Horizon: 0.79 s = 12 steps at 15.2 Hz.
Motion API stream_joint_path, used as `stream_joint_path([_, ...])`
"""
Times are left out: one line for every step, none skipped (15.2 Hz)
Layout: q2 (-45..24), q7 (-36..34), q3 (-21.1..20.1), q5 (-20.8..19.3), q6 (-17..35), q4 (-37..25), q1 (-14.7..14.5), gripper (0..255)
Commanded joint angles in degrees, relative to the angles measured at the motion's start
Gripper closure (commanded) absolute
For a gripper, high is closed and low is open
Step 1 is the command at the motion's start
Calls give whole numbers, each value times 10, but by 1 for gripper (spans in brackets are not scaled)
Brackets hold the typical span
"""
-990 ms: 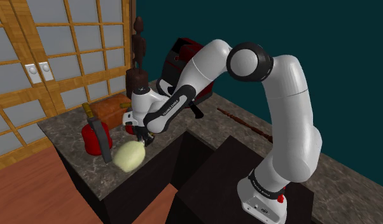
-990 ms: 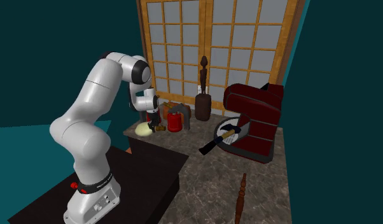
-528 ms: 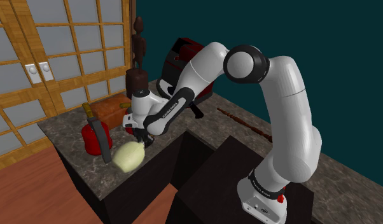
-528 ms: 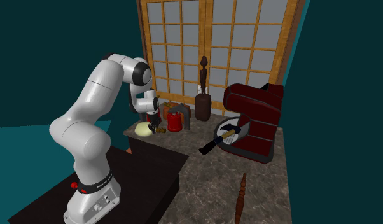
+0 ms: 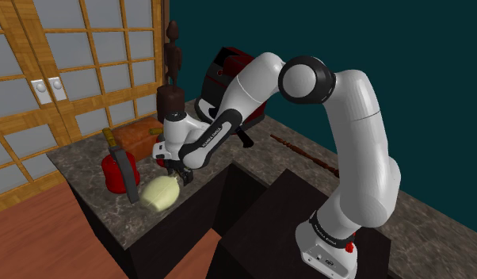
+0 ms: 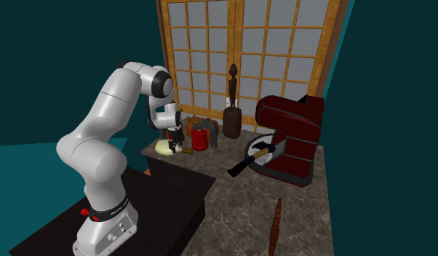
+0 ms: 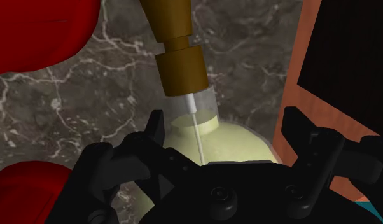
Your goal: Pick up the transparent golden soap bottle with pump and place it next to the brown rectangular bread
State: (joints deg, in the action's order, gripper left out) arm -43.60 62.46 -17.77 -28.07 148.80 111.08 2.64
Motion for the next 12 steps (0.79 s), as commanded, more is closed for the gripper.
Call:
stream_joint_path([17,4,-8,7,-11,7,5,0])
stream_joint_path([33,9,-16,14,-22,13,11,0])
stream_joint_path([50,14,-24,21,-33,18,17,0])
stream_joint_path([62,18,-30,27,-42,21,21,0])
stream_joint_path([62,18,-30,27,-42,21,21,0])
stream_joint_path([62,18,-30,27,-42,21,21,0])
stream_joint_path([62,18,-30,27,-42,21,21,0])
stream_joint_path([62,18,-30,27,-42,21,21,0])
stream_joint_path([62,18,-30,27,-42,21,21,0])
stream_joint_path([62,18,-30,27,-42,21,21,0])
stream_joint_path([62,18,-30,27,-42,21,21,0])
stream_joint_path([62,18,-30,27,-42,21,21,0])
